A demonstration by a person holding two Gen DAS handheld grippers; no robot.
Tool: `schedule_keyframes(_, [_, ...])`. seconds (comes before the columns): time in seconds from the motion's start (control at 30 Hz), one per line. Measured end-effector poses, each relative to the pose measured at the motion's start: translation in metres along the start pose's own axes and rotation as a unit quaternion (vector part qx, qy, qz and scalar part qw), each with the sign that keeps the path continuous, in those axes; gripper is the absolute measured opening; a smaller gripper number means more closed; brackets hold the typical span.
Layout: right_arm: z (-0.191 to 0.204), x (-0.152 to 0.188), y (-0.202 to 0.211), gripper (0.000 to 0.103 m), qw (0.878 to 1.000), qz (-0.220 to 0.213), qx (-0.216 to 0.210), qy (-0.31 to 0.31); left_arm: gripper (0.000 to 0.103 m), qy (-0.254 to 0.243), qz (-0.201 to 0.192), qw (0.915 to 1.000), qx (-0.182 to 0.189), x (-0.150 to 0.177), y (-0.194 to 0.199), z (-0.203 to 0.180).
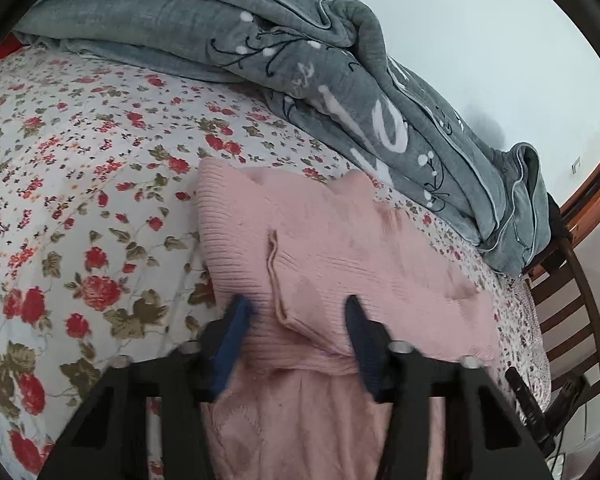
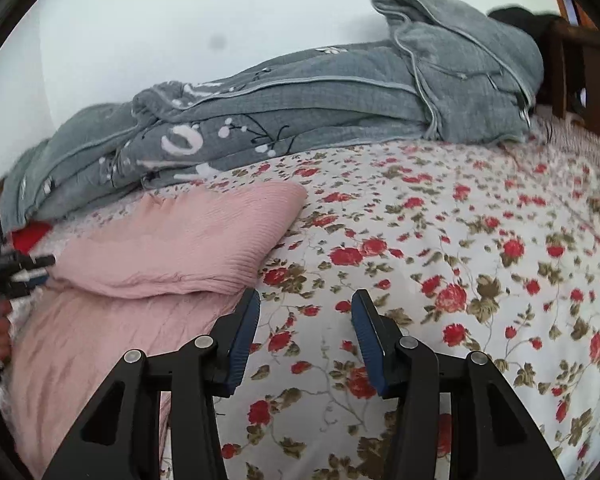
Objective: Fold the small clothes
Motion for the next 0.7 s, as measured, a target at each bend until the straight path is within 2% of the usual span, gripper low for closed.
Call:
schedule_keyframes(0.03, [0.004, 0.000, 0.000, 0.048, 1.000, 0.001, 0.001, 0.011, 0.024, -0.003, -0.001, 1.0000, -0.003, -0.001, 0.000, -0.001])
schedule_keyframes(0.07, [0.005, 0.001, -0.001, 0.048, 1.000, 0.002, 0.002, 0.016, 0.020, -0.004, 0.000, 1.0000, -0.005, -0.002, 0.000, -0.001])
schedule_keyframes(0.27, [0.004, 0.001, -0.005, 0.048, 1.000, 0.015, 0.004, 0.014, 0.015, 0.021, -0.005, 0.9996, 0.018, -0.008, 0.014, 0.010])
schedule_keyframes(0.4, [-0.001, 0.000, -0.006, 0.048, 1.000, 0.018, 0.001, -0.002, 0.023, 0.018, 0.015, 0.9991, 0.035, -0.005, 0.016, 0.007])
schedule_keyframes(0.6, [-0.001, 0.001, -0.006, 0.048, 1.000, 0.018, 0.005, -0.005, 0.025, 0.012, 0.031, 0.9994, 0.004, -0.002, 0.002, 0.003])
schedule_keyframes(0.7, [0.000, 0.001, -0.005, 0.048, 1.000, 0.017, 0.005, -0.004, 0.026, 0.023, 0.045, 0.9987, 0.007, -0.001, -0.003, 0.009])
Point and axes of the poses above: each gripper's, at about its wrist camera, not at the fingertips, and y roughly against the way its jaws point, z to its left, x to its underside, the point moved 3 cm from there along -y, roughly the way its jaws point, and after that the axes turned 9 degrees about -x, right-handed, at the moved point
